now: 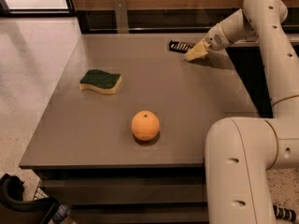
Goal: Move rxbar chocolate near orange
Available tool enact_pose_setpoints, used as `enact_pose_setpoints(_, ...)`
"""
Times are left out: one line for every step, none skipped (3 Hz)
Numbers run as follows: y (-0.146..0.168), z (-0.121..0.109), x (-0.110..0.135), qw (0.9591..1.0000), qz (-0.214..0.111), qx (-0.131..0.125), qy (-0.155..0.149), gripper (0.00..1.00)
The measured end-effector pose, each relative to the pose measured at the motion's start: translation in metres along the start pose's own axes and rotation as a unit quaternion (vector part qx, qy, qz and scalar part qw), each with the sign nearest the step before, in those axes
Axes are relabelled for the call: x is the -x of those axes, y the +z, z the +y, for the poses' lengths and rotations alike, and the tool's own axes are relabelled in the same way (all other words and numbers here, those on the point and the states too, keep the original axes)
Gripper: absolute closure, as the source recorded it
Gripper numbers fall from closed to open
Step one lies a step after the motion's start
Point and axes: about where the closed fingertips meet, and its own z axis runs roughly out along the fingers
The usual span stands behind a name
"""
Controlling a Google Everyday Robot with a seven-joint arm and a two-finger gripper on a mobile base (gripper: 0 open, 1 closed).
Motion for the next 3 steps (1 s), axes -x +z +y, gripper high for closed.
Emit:
enact_pose_setpoints(-0.004,0.003,0.003,1.0,0.0,0.0,0.0,1.0)
enact_pose_setpoints(-0.003,0.003,0.004,1.0,0.002,-0.001,-0.002,1.0)
enact_pose_setpoints(-0.02,-0.003,0.005,0.9994,0.018,-0.029,-0.01,1.0)
